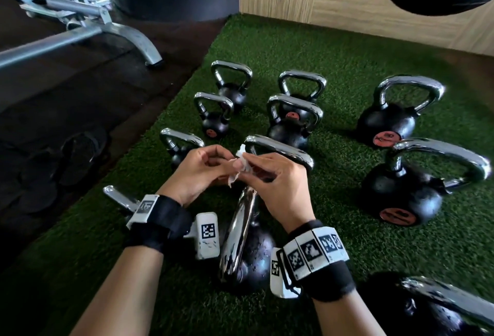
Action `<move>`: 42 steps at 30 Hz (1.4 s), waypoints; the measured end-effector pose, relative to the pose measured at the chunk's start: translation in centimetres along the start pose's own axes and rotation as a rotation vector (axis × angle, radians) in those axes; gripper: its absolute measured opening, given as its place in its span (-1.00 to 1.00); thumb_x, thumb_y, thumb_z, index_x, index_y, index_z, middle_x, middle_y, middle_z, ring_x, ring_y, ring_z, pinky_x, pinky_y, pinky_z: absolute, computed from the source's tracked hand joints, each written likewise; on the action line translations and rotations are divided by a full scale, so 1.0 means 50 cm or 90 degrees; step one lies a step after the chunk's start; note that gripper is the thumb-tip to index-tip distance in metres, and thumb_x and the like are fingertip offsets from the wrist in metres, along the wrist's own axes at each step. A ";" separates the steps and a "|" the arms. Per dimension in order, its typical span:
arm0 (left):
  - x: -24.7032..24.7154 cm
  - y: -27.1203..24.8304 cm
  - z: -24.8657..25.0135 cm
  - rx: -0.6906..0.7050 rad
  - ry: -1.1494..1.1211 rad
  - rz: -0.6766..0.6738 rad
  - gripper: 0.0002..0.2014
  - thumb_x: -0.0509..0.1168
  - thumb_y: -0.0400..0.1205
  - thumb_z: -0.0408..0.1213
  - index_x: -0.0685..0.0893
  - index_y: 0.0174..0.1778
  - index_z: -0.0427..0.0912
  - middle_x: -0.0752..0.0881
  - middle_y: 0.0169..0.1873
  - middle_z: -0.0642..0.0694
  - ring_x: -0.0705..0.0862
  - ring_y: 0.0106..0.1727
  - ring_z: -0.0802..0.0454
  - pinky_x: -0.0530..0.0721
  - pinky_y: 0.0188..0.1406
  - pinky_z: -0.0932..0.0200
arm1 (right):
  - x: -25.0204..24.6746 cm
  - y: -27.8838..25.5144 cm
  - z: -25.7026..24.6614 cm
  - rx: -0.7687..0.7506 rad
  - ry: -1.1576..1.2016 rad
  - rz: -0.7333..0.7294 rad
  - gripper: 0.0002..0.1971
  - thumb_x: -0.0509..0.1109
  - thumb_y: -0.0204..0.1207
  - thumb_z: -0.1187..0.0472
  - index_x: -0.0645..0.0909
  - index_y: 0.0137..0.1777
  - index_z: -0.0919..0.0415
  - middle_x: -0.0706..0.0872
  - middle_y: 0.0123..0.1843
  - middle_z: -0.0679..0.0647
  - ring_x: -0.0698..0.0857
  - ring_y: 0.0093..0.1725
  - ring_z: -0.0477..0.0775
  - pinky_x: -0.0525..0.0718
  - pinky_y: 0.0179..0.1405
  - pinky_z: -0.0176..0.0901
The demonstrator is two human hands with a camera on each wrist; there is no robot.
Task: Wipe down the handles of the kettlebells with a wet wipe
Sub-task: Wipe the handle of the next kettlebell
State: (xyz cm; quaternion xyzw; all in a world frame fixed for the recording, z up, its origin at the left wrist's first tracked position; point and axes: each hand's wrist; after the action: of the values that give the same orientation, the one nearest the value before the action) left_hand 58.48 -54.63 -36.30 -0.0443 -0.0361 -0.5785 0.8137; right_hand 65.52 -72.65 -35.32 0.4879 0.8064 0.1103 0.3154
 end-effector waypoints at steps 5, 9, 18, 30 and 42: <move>-0.018 -0.002 -0.009 -0.038 0.047 -0.037 -0.61 0.45 0.55 0.21 0.88 0.00 -0.04 0.89 0.00 -0.16 0.89 -0.03 -0.06 0.85 -0.09 0.14 | 0.003 -0.009 0.034 0.088 0.047 0.014 -0.78 0.66 0.43 0.20 0.87 0.07 0.01 0.87 -0.06 -0.20 0.81 -0.11 -0.29 0.72 -0.08 -0.48; -0.052 -0.016 -0.056 -0.061 0.220 -0.007 -0.79 0.31 0.78 -0.14 0.80 0.17 0.27 0.85 0.18 -0.02 0.86 0.11 -0.02 0.79 -0.04 0.22 | -0.014 -0.042 0.066 0.151 0.019 0.077 -0.78 0.64 0.40 0.23 0.88 0.03 -0.03 0.87 -0.14 -0.25 0.79 -0.18 -0.36 0.68 -0.16 -0.57; -0.011 -0.127 -0.184 -0.079 0.632 -0.332 -0.30 0.51 0.59 -0.28 0.37 0.61 0.10 0.51 0.49 0.20 0.40 0.54 0.51 0.19 0.38 0.75 | 0.004 -0.147 0.126 0.330 0.008 0.088 -0.81 0.65 0.35 0.24 0.89 -0.07 -0.02 0.81 -0.30 -0.30 0.74 -0.26 -0.46 0.65 -0.17 -0.53; 0.004 -0.175 -0.220 0.036 0.514 -0.262 0.32 0.84 0.05 -0.33 0.05 0.46 0.44 0.21 0.66 0.02 0.20 0.73 -0.10 0.33 0.72 -0.12 | 0.067 -0.151 0.122 0.444 0.007 0.059 -0.84 0.66 0.41 0.20 0.89 -0.02 0.06 0.89 -0.16 0.01 0.84 -0.08 -0.01 0.79 0.16 -0.06; -0.012 -0.168 -0.245 0.019 0.441 -0.260 0.39 0.86 0.00 -0.14 0.05 0.56 0.55 0.42 0.56 0.19 0.43 0.63 0.10 0.51 0.61 -0.10 | 0.060 -0.117 0.106 0.399 -0.001 0.094 -0.81 0.64 0.40 0.20 0.89 0.00 -0.04 0.84 -0.18 -0.10 0.80 -0.07 -0.09 0.73 0.08 -0.23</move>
State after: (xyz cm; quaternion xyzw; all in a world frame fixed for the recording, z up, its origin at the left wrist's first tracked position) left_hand 50.44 -58.21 -48.28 0.1729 0.2238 -0.7086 0.6465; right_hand 63.61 -73.70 -43.45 0.6185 0.7633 -0.1211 0.1420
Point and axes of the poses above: each hand's wrist, its own y-axis towards the middle knuckle, its own x-axis out of the palm, z = x × y
